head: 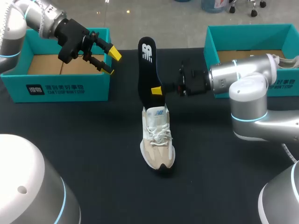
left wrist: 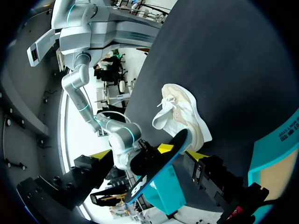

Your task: Take the shoe out of the shoebox, open the shoe tongue, remove and reinsert the insole, then place the shoe into the shoebox

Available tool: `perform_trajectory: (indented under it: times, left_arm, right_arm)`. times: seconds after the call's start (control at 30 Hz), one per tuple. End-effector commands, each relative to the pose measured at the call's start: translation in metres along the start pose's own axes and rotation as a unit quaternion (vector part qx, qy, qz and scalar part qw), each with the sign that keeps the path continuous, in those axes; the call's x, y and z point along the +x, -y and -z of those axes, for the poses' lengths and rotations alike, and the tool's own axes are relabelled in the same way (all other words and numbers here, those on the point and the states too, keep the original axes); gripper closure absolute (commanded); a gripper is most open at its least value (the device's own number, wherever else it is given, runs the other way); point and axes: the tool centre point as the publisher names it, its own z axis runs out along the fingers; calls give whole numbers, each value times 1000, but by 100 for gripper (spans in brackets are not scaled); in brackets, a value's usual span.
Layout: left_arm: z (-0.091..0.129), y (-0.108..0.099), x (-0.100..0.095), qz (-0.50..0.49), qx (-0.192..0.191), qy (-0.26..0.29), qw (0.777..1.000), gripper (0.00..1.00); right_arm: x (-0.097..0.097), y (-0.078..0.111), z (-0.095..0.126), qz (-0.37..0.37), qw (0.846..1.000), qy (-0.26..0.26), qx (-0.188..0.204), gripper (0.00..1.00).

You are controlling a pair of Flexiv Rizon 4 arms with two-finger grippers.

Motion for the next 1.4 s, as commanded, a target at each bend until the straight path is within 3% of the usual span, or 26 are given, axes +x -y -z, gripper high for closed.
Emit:
perform_trajectory:
  times: [0.03,0.53,1.4]
  left_arm:
    - [1,0,0,-1,1,-2,1000,0]
    - [1,0,0,-1,1,-2,1000,0]
    - [1,0,0,-1,1,-2,1000,0]
  right_arm:
    - [-1,6,-4,0,1000,1,-4,100]
    - [1,27,-7,-21,1000,-2,-10,100]
    - [16,57,-7,-66,998,-8,19,100]
